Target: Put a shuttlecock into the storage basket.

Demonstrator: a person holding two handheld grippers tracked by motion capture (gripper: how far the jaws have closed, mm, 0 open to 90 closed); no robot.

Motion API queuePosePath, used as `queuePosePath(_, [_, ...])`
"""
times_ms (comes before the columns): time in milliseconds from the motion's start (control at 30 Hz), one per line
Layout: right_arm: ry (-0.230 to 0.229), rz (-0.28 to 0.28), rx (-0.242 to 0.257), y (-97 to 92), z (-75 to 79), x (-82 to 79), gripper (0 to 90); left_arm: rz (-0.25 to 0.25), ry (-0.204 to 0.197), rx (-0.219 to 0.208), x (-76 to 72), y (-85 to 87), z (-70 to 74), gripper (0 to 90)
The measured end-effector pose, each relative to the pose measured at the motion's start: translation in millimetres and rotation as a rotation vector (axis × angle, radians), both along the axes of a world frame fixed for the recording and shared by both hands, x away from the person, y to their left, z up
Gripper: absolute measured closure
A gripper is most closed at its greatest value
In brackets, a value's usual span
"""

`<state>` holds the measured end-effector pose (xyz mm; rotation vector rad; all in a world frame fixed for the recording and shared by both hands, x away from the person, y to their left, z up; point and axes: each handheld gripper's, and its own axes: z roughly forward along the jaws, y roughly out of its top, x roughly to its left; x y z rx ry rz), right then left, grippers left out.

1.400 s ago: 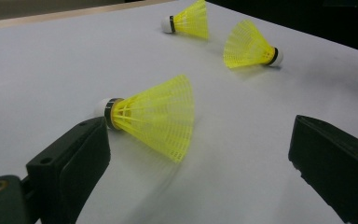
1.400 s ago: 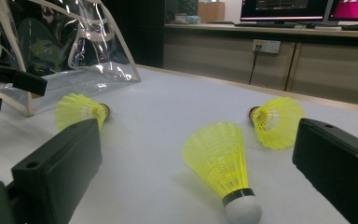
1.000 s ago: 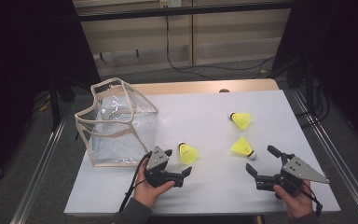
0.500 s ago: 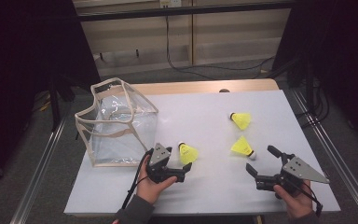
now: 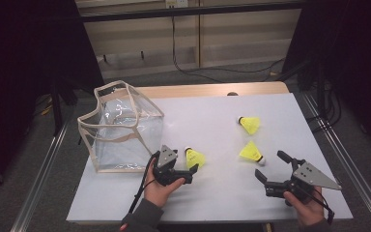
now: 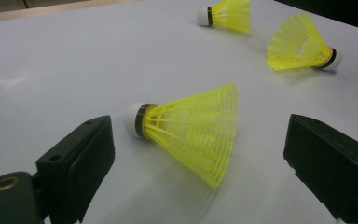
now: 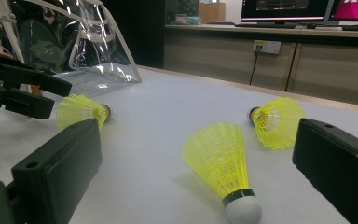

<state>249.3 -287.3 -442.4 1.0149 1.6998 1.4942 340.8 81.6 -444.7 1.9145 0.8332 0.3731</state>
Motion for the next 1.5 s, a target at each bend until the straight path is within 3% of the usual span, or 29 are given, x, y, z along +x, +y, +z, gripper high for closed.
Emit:
queuePosePath(467, [0.0, 0.001, 0.0, 0.1, 0.0, -0.1, 1.1, 0.039, 0.006, 0.022, 4.3, -3.5, -0.6, 11.2])
queuePosePath(1067, [-0.001, 0.002, 0.0, 0.0, 0.1, -0.1, 1.2, 0.055, 0.01, 0.089, 7.2, -10.8, -1.0, 18.5])
queuePosePath(1500, [-0.001, 0.002, 0.0, -0.1, 0.1, 0.0, 1.2, 0.075, 0.027, 0.089, 10.9, -13.7, -1.7, 22.4])
